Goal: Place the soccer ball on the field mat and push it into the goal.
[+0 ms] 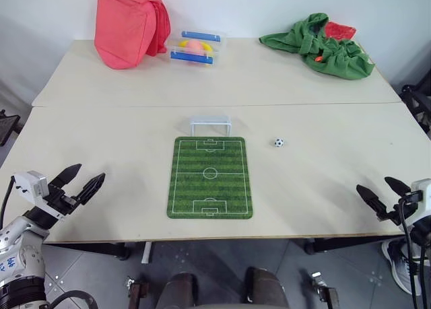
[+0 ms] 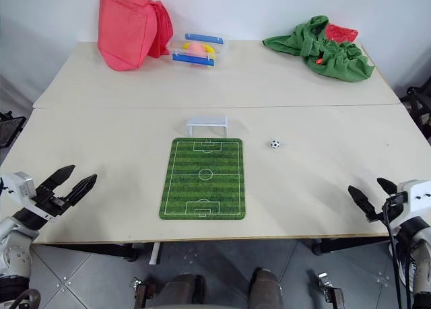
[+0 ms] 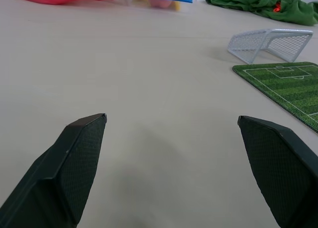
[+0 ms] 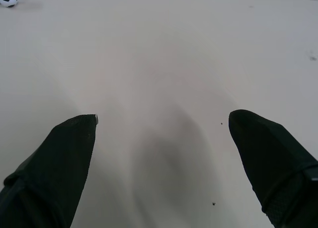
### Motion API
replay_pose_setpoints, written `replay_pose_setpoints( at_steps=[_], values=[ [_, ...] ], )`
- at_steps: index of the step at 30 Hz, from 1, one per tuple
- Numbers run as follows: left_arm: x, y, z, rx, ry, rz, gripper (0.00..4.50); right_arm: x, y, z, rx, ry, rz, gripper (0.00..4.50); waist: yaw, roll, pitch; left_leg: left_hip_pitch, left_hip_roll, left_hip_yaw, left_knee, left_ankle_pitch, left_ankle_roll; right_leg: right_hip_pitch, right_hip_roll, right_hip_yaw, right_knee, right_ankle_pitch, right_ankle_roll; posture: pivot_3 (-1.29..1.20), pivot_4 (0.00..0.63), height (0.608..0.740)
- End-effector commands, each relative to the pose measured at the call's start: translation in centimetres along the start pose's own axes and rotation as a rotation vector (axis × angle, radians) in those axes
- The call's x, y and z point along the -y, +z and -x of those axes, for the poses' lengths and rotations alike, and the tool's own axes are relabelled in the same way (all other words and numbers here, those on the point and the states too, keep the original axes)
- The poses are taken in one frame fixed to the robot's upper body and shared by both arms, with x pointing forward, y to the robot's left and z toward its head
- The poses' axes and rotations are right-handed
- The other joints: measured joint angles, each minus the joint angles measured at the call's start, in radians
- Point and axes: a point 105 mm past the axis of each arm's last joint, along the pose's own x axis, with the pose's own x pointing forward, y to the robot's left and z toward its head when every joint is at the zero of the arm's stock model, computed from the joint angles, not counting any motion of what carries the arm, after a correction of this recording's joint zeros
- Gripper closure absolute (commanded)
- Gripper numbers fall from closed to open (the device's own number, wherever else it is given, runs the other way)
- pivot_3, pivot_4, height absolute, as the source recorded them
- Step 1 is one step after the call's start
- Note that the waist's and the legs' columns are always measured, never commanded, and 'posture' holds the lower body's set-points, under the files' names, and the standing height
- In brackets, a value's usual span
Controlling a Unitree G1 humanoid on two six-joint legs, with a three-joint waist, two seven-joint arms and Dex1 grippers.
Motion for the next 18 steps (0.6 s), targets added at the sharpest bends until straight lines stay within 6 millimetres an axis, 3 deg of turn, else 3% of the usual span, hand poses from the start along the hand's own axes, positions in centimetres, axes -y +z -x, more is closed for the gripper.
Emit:
replay_pose_setpoints(
  at_steps=[1, 11, 15, 18],
  values=[
    [-0.3, 1.4, 0.2, 0.021, -0.009, -0.022, 0.0, 0.6, 1.0, 0.2, 0.044, -0.014, 0.013, 0.05, 0.0, 0.0, 0.0, 0.0, 0.0, 0.0, 0.0, 0.0, 0.0, 0.0, 0.0, 0.0, 0.0, 0.0, 0.0, 0.0, 0.15, 0.74],
    [-0.7, 2.4, -0.3, 0.036, -0.007, -0.028, 0.0, 0.3, 2.6, -0.6, 0.048, 0.019, -0.012, 0.05, 0.0, 0.0, 0.0, 0.0, 0.0, 0.0, 0.0, 0.0, 0.0, 0.0, 0.0, 0.0, 0.0, 0.0, 0.0, 0.0, 0.15, 0.74],
    [0.1, 3.6, -1.5, 0.047, -0.077, -0.071, 0.0, -1.2, 6.8, -3.2, 0.093, 0.104, 0.045, 0.05, -0.005, 0.001, 0.0, 0.0, 0.0, 0.001, 0.001, 0.0, 0.0, 0.0, 0.0, 0.001, 0.001, 0.0, 0.0, 0.0, 0.15, 0.74],
    [1.0, 4.3, -2.6, 0.049, -0.151, -0.084, 0.0, -4.3, 9.3, -6.2, 0.064, 0.284, 0.052, 0.05, -0.008, 0.001, 0.0, 0.001, 0.001, 0.003, 0.002, 0.0, 0.0, -0.003, 0.0, 0.005, 0.003, 0.0, 0.0, 0.0, 0.15, 0.74]
  ],
)
